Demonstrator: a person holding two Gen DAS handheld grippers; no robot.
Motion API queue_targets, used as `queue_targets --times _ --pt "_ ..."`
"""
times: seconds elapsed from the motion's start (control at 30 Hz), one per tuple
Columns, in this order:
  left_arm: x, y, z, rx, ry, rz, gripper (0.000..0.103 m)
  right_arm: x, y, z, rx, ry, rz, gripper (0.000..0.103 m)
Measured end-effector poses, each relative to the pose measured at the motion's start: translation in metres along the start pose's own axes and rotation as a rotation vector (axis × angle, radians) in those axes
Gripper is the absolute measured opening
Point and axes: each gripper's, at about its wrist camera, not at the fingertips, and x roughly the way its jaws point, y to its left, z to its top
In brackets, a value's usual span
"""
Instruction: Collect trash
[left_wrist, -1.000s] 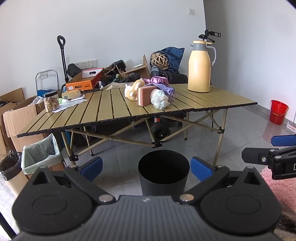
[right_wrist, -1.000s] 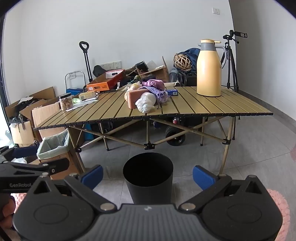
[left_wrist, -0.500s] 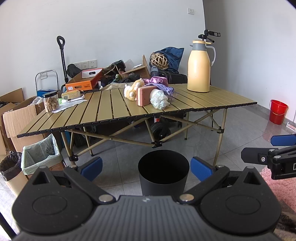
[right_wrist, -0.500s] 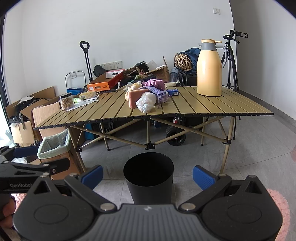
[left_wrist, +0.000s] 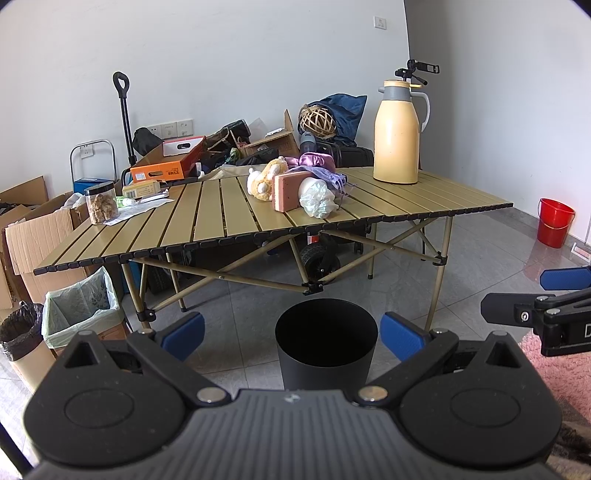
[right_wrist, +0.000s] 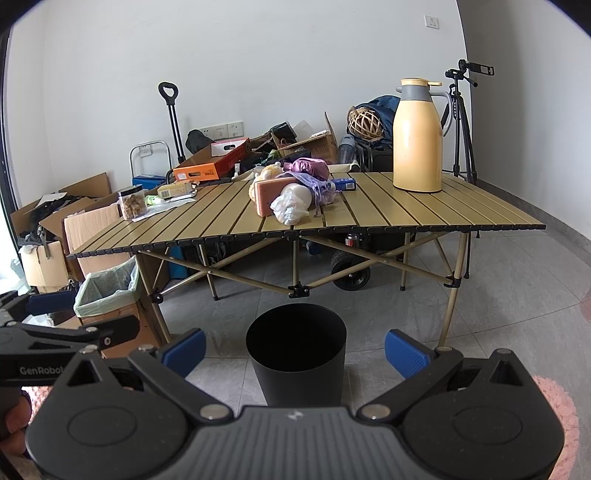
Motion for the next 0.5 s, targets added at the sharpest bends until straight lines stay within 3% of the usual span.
queue_targets --times 0.5 --pt "0.0009 -0.0008 -0.0002 0.001 -0.001 0.0 0.103 -0.0006 -0.0003 -0.0003 0.0 -0.001 0.0 0.103"
